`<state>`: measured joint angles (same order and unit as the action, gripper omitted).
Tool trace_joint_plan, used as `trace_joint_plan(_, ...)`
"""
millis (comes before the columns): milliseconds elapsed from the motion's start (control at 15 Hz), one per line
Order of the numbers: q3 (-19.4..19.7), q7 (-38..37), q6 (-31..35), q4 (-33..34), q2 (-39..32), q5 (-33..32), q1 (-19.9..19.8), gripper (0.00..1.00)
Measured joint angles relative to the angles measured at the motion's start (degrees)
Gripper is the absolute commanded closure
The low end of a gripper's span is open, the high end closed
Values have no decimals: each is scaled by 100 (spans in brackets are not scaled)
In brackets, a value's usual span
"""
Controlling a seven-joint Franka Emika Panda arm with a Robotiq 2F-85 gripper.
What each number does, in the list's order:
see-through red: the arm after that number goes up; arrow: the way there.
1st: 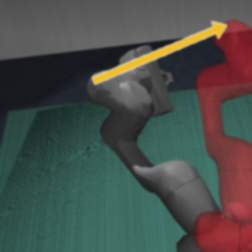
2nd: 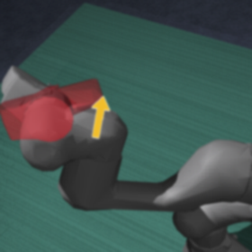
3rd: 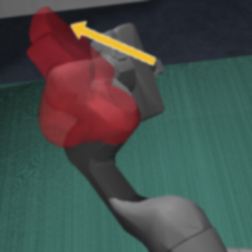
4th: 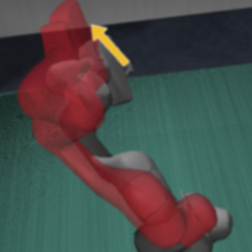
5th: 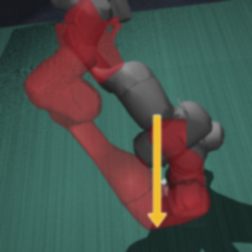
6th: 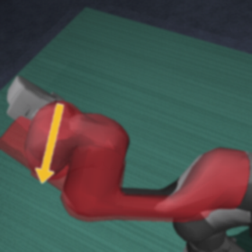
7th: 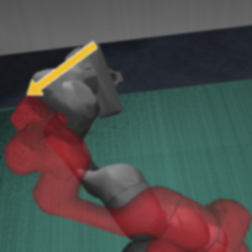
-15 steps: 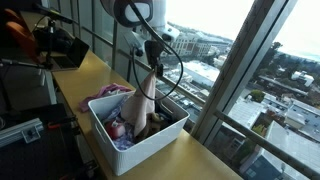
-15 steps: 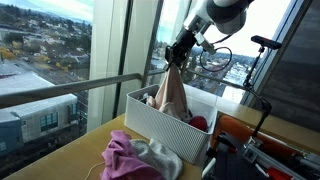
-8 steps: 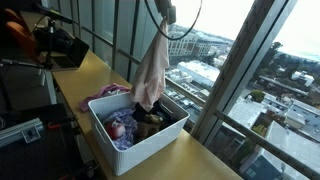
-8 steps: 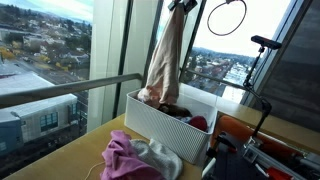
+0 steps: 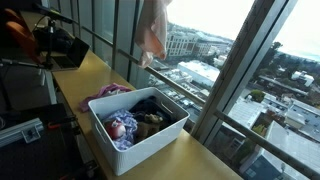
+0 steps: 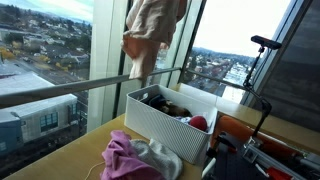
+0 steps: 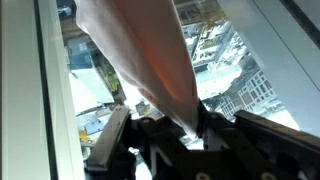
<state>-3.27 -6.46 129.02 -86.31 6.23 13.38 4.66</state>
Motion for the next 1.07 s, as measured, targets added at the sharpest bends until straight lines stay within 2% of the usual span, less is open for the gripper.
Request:
trace_joint_plan(200,-179,-13,-153,229,23,0,164,99)
trace_joint_plan(400,-336,-22,-138,-147,72,0,333,99)
trace_joint_plan(733,-502,-27,188,-1673,308,24,505,99)
trace_joint_plan(1067,-618,-27,953,-3376,423,80,583,99)
